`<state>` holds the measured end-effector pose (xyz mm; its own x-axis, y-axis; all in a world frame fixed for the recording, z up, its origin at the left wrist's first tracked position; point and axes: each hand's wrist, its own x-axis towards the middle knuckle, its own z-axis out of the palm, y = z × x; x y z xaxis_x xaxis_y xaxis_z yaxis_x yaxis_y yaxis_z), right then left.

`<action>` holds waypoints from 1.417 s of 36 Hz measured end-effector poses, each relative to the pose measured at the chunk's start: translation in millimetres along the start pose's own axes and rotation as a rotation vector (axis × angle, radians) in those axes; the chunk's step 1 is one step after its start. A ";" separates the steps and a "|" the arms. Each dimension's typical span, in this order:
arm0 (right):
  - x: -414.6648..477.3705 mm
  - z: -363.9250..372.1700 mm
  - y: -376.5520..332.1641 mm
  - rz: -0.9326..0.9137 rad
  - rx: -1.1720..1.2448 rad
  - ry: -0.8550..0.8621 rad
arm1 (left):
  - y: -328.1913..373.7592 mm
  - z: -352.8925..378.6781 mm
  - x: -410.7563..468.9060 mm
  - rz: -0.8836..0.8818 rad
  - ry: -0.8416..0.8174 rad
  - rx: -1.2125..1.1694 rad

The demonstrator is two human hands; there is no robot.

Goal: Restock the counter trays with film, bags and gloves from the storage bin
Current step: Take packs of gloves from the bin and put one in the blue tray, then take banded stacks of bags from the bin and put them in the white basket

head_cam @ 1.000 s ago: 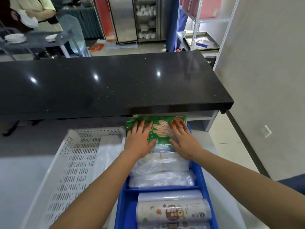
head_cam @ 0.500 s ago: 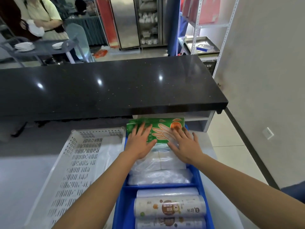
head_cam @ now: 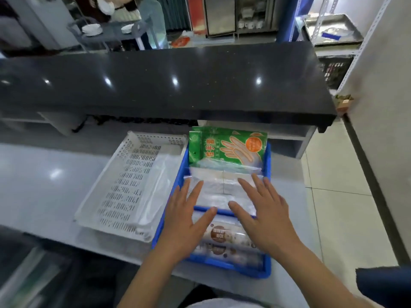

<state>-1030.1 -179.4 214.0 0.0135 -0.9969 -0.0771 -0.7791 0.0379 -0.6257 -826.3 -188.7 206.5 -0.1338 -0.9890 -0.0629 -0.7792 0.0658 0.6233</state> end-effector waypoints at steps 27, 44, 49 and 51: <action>-113.9 155.4 -185.7 -0.300 0.021 -0.433 | -189.4 -96.7 -221.9 -0.385 0.200 -0.058; -115.8 321.6 -360.6 -0.530 -0.194 -0.734 | -369.9 -162.8 -332.4 -0.712 0.500 -0.377; -79.5 393.0 -409.0 -0.551 -0.266 -0.962 | -423.5 -179.2 -365.3 -0.877 0.461 -0.274; -60.8 427.8 -436.0 -0.565 -0.253 -1.007 | -450.9 -194.5 -379.2 -0.974 0.479 -0.264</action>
<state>-423.1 -105.9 159.4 0.7958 -0.3606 -0.4864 -0.6045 -0.5185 -0.6047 -305.1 130.9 100.9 0.7573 -0.5559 -0.3428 -0.2612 -0.7388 0.6212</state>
